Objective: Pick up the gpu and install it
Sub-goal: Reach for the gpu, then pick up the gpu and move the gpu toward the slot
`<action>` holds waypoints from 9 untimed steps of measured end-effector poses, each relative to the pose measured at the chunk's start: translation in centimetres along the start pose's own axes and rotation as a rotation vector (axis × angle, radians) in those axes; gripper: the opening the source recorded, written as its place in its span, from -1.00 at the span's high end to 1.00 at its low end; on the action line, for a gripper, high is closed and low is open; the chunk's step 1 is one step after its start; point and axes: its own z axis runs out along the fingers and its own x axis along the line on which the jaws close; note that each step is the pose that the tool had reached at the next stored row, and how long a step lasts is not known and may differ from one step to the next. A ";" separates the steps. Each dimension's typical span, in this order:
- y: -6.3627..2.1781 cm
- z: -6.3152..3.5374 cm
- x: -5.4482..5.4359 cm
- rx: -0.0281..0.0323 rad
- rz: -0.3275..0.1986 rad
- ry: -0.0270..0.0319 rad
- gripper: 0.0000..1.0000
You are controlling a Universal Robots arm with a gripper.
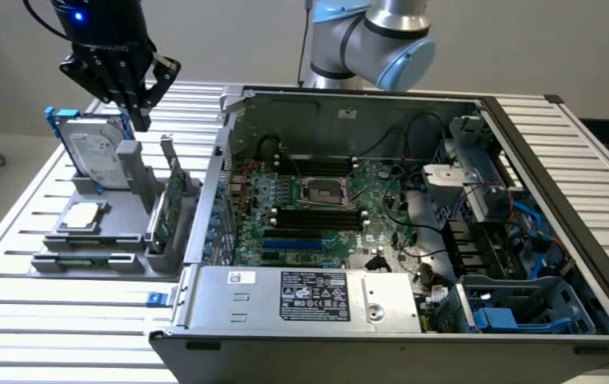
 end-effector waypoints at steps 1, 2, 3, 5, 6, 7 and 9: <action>-0.01 0.00 0.0 -0.0011 0.000 0.0000 0.79; -0.01 0.01 0.0 -0.0022 0.000 0.0000 0.79; -0.01 0.00 0.0 -0.0031 0.000 0.0001 0.79; -0.01 0.00 0.0 -0.0052 0.000 0.0002 0.79; -0.01 0.00 0.0 -0.0063 0.000 0.0002 0.79; -0.01 0.00 0.0 -0.0072 0.000 0.0004 0.79; -0.01 0.01 0.0 -0.0094 0.000 0.0004 0.79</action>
